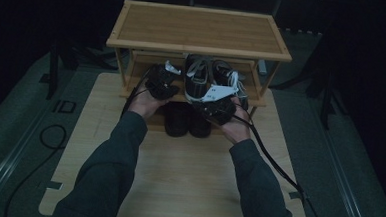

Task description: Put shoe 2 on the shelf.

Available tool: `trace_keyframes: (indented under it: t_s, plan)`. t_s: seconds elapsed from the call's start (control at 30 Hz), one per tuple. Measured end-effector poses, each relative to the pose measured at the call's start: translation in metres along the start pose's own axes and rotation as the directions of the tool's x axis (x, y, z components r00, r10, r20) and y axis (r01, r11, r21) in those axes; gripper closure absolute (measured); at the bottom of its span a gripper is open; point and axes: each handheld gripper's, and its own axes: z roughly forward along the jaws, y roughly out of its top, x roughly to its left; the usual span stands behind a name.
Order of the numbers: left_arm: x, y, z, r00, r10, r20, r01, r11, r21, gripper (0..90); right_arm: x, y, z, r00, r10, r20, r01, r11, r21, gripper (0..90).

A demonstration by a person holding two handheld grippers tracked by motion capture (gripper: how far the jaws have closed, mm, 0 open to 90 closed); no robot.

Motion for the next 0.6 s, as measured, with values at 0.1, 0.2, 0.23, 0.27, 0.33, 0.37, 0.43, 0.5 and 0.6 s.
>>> trace_keyframes:
  t_s: [0.1, 0.2, 0.23, 0.27, 0.33, 0.37, 0.43, 0.5, 0.6]
  plan:
    - [0.001, 0.0, 0.0, 1.0, -0.004, 0.004, 0.004, 1.0, -0.002, 90.0, 0.002, -0.002, -0.005, 0.9997, -0.02, -0.013, 0.02, 1.0, 0.013, 89.8]
    - [0.002, -0.001, 0.0, 0.9999, -0.007, 0.009, 0.007, 1.0, -0.004, 90.0, 0.004, -0.005, -0.01, 0.9993, -0.032, -0.019, 0.033, 0.999, 0.023, 89.8]
    - [0.002, -0.001, 0.0, 0.9999, -0.008, 0.012, 0.008, 1.0, -0.005, 90.0, 0.005, -0.006, -0.012, 0.9991, -0.035, -0.022, 0.035, 0.999, 0.021, 89.8]
    - [0.002, -0.001, 0.0, 0.9999, -0.01, 0.013, 0.01, 0.9999, -0.005, 90.0, 0.006, -0.007, -0.014, 0.9991, -0.036, -0.023, 0.036, 0.999, 0.015, 89.8]
    - [0.002, -0.001, 0.0, 0.9999, -0.01, 0.013, 0.01, 0.9999, -0.004, 90.0, 0.005, -0.01, -0.019, 0.9991, -0.037, -0.021, 0.038, 0.999, 0.016, 89.8]
    - [0.002, -0.001, 0.0, 0.9998, -0.011, 0.014, 0.011, 0.9999, -0.005, 90.0, 0.004, -0.012, -0.02, 0.9993, -0.03, -0.022, 0.031, 0.999, 0.015, 89.8]
    - [0.002, -0.001, 0.0, 0.9998, -0.012, 0.015, 0.012, 0.9999, -0.005, 90.0, 0.002, -0.014, -0.022, 0.9994, -0.026, -0.022, 0.026, 1.0, 0.016, 89.8]
    - [0.003, -0.001, 0.0, 0.9998, -0.013, 0.016, 0.013, 0.9999, -0.006, 90.0, 0.001, -0.019, -0.028, 0.9995, -0.017, -0.027, 0.018, 1.0, 0.014, 89.6]
    - [0.003, -0.001, 0.0, 0.9997, -0.018, 0.019, 0.018, 0.9998, -0.008, 90.0, -0.001, -0.023, -0.033, 0.9996, -0.015, -0.025, 0.015, 1.0, 0.014, 89.4]
